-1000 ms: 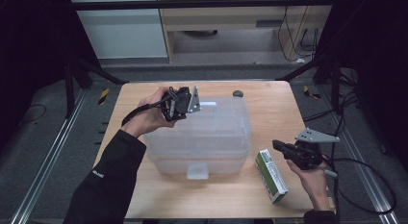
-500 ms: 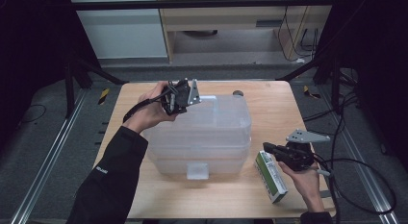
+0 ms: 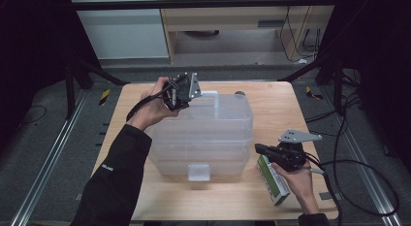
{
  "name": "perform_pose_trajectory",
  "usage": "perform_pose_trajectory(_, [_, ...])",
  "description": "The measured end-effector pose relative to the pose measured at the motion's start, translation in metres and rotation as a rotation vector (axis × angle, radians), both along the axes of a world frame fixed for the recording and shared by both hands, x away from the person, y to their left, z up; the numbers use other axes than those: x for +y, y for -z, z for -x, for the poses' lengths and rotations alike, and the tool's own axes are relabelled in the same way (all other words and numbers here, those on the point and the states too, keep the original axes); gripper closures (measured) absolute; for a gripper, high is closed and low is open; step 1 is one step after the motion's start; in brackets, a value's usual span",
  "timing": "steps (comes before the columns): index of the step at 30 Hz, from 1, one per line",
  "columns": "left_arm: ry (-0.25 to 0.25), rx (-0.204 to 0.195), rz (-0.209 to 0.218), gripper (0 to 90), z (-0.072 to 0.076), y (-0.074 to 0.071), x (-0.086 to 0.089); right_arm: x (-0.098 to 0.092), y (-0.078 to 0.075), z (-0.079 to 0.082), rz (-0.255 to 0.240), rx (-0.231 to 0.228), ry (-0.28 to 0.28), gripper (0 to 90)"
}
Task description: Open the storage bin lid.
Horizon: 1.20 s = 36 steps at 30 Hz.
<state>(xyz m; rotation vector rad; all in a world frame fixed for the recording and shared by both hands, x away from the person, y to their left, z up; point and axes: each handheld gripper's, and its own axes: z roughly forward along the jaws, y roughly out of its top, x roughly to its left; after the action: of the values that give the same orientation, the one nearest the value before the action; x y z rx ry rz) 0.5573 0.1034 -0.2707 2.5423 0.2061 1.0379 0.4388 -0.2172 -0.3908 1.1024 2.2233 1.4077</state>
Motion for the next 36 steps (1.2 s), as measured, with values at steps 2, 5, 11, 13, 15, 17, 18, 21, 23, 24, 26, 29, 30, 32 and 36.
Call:
perform_pose_trajectory(2, [-0.004,0.000,0.008,68.5,-0.001,0.000,0.000,0.005,-0.001,-0.002,0.023,-0.009,-0.003,90.0])
perform_pose_trajectory(5, [-0.004,0.007,0.021,68.2,-0.004,-0.001,0.001,0.011,-0.002,-0.004,0.018,-0.020,-0.005,90.0])
perform_pose_trajectory(11, [-0.009,0.012,0.042,67.9,-0.007,-0.001,0.002,0.014,-0.004,-0.010,-0.030,-0.027,0.008,90.0])
perform_pose_trajectory(13, [-0.007,0.011,0.043,67.9,-0.007,0.000,0.002,0.013,-0.005,-0.011,-0.039,-0.032,0.013,90.0])
perform_pose_trajectory(15, [-0.006,0.007,0.037,67.9,-0.007,0.000,0.002,0.011,-0.006,-0.011,-0.046,-0.034,0.013,90.0])
perform_pose_trajectory(17, [-0.007,0.003,0.035,67.9,-0.006,0.000,0.002,0.011,-0.006,-0.011,-0.053,-0.031,0.013,90.0])
perform_pose_trajectory(18, [-0.008,0.004,0.034,67.9,-0.006,0.000,0.002,0.011,-0.006,-0.012,-0.052,-0.031,0.014,90.0])
perform_pose_trajectory(21, [-0.006,-0.003,0.035,67.7,-0.004,0.001,0.002,0.011,-0.005,-0.012,-0.048,-0.033,0.016,90.0])
perform_pose_trajectory(23, [-0.005,0.001,0.063,60.1,-0.002,0.002,0.004,0.012,-0.005,-0.012,-0.042,-0.030,0.013,90.0])
perform_pose_trajectory(24, [-0.002,0.005,0.072,58.8,-0.001,0.002,0.005,0.012,-0.005,-0.012,-0.042,-0.030,0.014,90.0])
perform_pose_trajectory(26, [0.010,0.017,0.095,56.5,0.001,0.002,0.009,0.012,-0.005,-0.012,-0.045,-0.031,0.015,90.0])
perform_pose_trajectory(29, [0.018,0.038,0.146,53.2,0.005,0.000,0.019,0.012,-0.005,-0.012,-0.044,-0.028,0.011,90.0])
perform_pose_trajectory(30, [0.024,0.043,0.158,51.8,0.007,0.000,0.023,0.012,-0.005,-0.012,-0.043,-0.028,0.013,90.0])
perform_pose_trajectory(32, [0.022,0.043,0.167,50.5,0.011,-0.001,0.029,0.012,-0.005,-0.012,-0.038,-0.024,0.012,90.0])
perform_pose_trajectory(36, [0.007,0.051,0.222,49.6,0.019,-0.008,0.046,0.012,-0.005,-0.012,-0.041,-0.027,0.013,90.0])
